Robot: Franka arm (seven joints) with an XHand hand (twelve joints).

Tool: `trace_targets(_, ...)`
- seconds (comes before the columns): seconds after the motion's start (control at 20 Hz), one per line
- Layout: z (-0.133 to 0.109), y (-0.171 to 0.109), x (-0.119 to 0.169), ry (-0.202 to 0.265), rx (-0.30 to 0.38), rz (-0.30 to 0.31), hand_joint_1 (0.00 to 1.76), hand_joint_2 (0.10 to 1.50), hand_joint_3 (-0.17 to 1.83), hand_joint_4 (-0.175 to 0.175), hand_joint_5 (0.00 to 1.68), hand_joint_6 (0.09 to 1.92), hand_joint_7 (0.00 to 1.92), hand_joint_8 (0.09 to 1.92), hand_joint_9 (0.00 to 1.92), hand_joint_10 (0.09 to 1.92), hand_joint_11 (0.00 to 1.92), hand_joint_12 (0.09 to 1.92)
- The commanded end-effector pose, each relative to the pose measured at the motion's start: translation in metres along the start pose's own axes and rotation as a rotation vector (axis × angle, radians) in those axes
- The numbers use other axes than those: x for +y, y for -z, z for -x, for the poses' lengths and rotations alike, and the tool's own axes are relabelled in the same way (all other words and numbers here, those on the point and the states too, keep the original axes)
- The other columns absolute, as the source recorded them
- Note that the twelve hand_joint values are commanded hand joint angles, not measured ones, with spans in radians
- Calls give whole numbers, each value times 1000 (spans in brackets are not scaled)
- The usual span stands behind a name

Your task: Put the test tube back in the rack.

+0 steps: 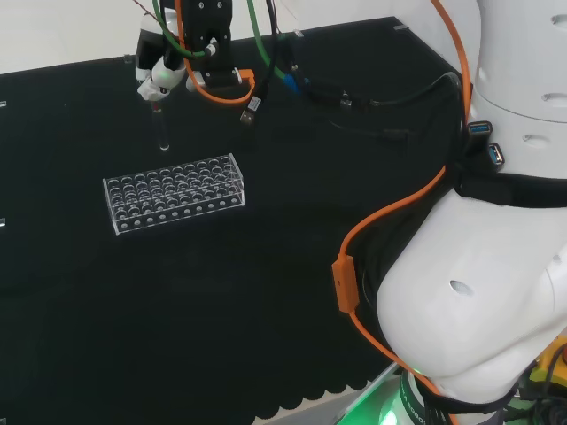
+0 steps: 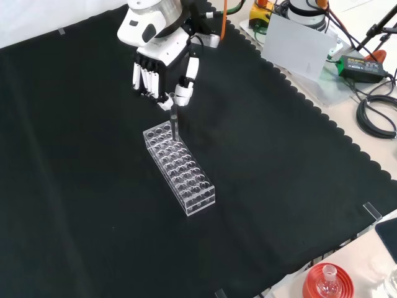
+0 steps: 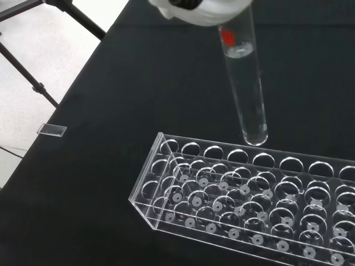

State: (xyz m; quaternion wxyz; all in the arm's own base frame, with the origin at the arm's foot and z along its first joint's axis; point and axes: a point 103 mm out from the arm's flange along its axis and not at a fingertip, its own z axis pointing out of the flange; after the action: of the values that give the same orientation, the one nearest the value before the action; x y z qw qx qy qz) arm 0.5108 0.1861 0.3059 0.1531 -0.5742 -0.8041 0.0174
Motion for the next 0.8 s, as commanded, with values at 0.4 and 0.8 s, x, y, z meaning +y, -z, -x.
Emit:
trace_targets(0.4, -2, -2, 1, 1, 9, -7, 1410, 1052, -120, -175, 1179, 666, 1307, 755, 1175, 488, 783, 1213)
trace_targets(0.8, -4, -31, 9, 1, 36, -42, 1410, 1054, -126, -175, 1180, 663, 1309, 752, 1177, 484, 785, 1212)
